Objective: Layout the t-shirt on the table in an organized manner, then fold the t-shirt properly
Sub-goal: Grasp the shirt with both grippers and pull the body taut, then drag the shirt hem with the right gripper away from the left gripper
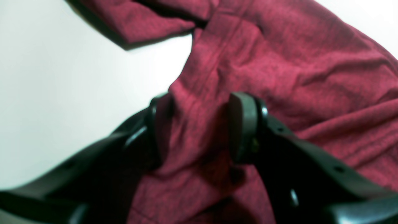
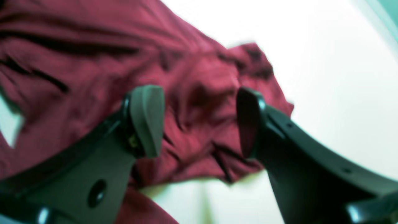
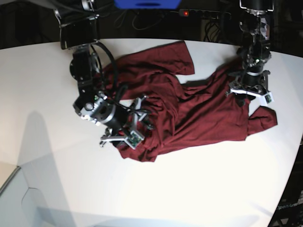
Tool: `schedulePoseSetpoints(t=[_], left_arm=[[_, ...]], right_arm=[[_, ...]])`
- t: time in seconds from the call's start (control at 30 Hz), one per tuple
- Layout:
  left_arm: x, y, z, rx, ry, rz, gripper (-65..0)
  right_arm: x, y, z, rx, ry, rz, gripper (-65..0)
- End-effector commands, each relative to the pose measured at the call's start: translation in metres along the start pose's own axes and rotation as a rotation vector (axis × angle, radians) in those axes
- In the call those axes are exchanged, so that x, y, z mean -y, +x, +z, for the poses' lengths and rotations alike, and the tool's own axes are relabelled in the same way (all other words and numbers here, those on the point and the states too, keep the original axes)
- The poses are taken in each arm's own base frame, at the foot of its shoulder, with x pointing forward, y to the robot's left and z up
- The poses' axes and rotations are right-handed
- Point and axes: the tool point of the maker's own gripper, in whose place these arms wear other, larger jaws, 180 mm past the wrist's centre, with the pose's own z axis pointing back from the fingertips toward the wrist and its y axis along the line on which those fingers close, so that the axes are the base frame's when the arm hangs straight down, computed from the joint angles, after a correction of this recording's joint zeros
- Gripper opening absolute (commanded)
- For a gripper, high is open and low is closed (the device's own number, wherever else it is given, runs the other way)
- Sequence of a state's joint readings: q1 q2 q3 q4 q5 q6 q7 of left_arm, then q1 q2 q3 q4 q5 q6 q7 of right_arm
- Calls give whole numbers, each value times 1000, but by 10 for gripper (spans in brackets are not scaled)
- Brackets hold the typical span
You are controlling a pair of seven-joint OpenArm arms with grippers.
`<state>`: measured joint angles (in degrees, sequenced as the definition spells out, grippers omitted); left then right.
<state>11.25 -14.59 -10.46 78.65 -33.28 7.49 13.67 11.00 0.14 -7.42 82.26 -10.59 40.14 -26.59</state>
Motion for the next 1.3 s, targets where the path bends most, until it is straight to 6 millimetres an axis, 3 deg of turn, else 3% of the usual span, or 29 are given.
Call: schedulePoseSetpoints(t=[0.0, 0.1, 0.23, 0.43, 0.53, 0.63, 0.73, 0.9, 1.27], left_arm=[[-4, -4, 0, -31, 10, 4, -366], [-4, -5, 0, -32, 11, 5, -366], [-12, -16, -1, -61, 33, 6, -366], [-15, -19, -2, -68, 38, 7, -366], [-15, -19, -2, -68, 39, 5, -366], [-21, -23, -2, -79, 54, 7, -366], [-30, -34, -3, -106, 75, 6, -366], [-40, -48, -3, -141, 102, 8, -366], [-62, -80, -5, -226, 160, 12, -366]], right_arm=[[23, 12, 0, 33, -40, -19, -283], [52, -11, -9, -20, -68, -114, -283], [72, -30, -20, -66, -72, -215, -284], [74, -37, -22, -79, -69, -235, -290], [72, -38, -23, -83, -63, -241, -371], [71, -38, -24, -82, -61, -240, -509], [70, -34, -25, -73, -59, -242, -650], [81, -22, -20, -47, -86, -219, -650], [123, 39, 21, 101, -230, -98, -650]])
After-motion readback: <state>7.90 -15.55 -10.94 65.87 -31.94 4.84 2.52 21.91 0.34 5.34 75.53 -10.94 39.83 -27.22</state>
